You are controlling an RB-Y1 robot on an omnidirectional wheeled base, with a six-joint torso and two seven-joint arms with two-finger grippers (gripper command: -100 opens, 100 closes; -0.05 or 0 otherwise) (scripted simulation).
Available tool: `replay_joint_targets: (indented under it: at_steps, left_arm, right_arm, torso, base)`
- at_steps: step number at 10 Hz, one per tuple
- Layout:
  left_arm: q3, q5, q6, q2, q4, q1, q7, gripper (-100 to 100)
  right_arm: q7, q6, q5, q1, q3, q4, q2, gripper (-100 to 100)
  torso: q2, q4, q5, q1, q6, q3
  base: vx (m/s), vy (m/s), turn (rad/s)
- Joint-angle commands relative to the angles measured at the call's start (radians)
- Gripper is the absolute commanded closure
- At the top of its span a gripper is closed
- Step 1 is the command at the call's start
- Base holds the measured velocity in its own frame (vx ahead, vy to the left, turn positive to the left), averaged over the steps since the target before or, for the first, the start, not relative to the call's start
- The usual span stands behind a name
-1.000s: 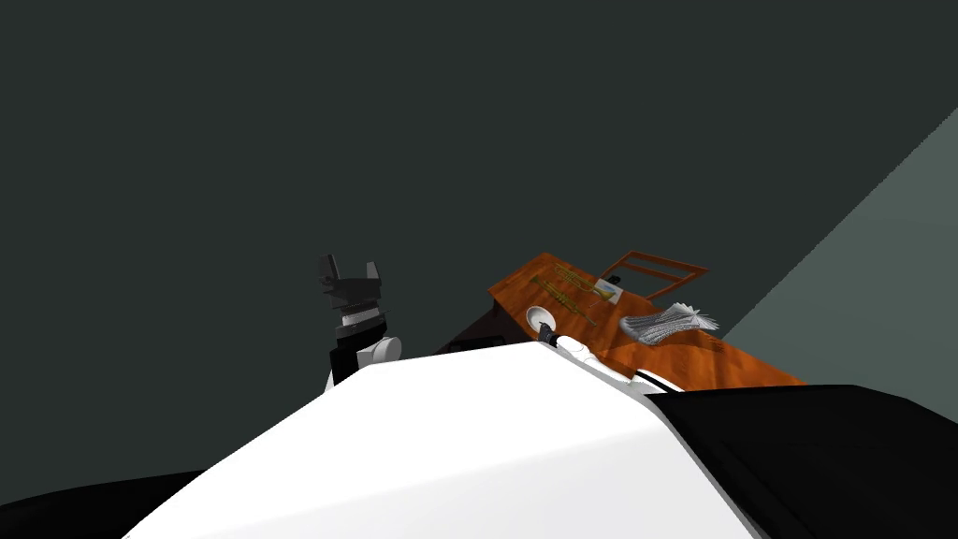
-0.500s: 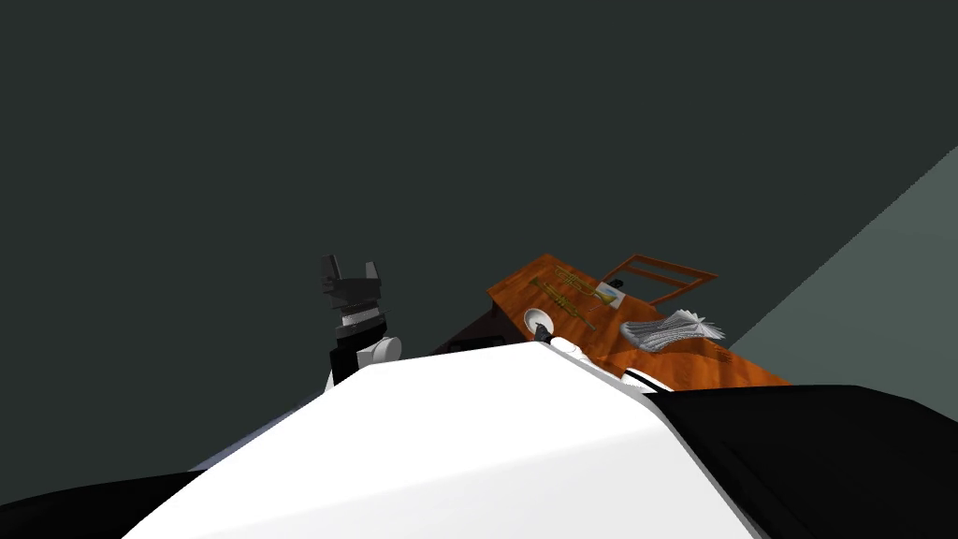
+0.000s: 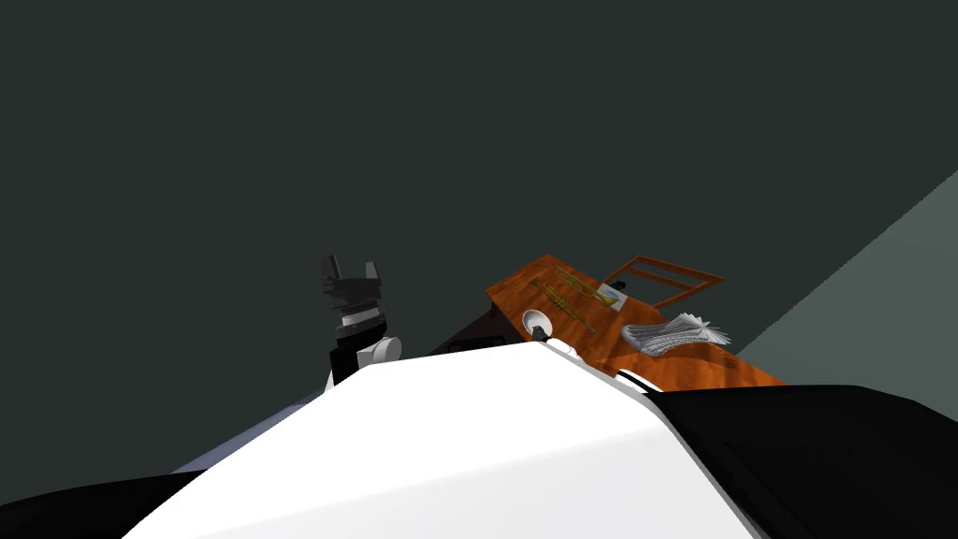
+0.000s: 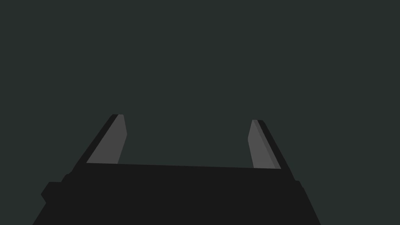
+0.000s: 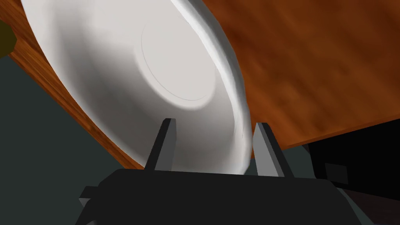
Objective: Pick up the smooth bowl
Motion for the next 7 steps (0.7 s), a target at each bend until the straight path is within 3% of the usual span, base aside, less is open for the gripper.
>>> replay_joint_targets:
  at_steps: [1, 4, 5, 6, 7]
  left_arm:
    - [0.000, 0.000, 0.000, 0.000, 0.000, 0.000, 0.000, 0]
    - [0.000, 0.000, 0.000, 0.000, 0.000, 0.000, 0.000, 0]
    - [0.000, 0.000, 0.000, 0.000, 0.000, 0.000, 0.000, 0]
    - [0.000, 0.000, 0.000, 0.000, 0.000, 0.000, 0.000, 0]
    - [0.000, 0.000, 0.000, 0.000, 0.000, 0.000, 0.000, 0]
  right_arm:
    - [0.000, 0.000, 0.000, 0.000, 0.000, 0.000, 0.000, 100]
    - [-0.002, 0.000, -0.001, 0.000, -0.001, 0.000, 0.000, 100]
    - [-0.002, 0.000, -0.001, 0.000, -0.001, 0.000, 0.001, 0]
    - [-0.011, -0.017, -0.012, 0.003, 0.014, -0.018, -0.038, 100]
    - [-0.011, -0.017, -0.012, 0.003, 0.014, -0.018, -0.038, 100]
  torso:
    - [0.000, 0.000, 0.000, 0.000, 0.000, 0.000]
    - [0.000, 0.000, 0.001, 0.001, -0.001, 0.000]
    - [0.000, 0.000, 0.001, 0.001, -0.001, 0.000]
    - [0.000, 0.000, 0.001, 0.001, -0.001, 0.000]
    - [0.000, 0.000, 0.002, 0.005, -0.001, 0.000]
  base:
    - [-0.003, 0.000, -0.010]
    - [0.000, 0.000, 0.000]
    - [0.000, 0.000, 0.000]
    - [0.007, 0.063, -0.080]
    - [0.005, 0.069, -0.072]
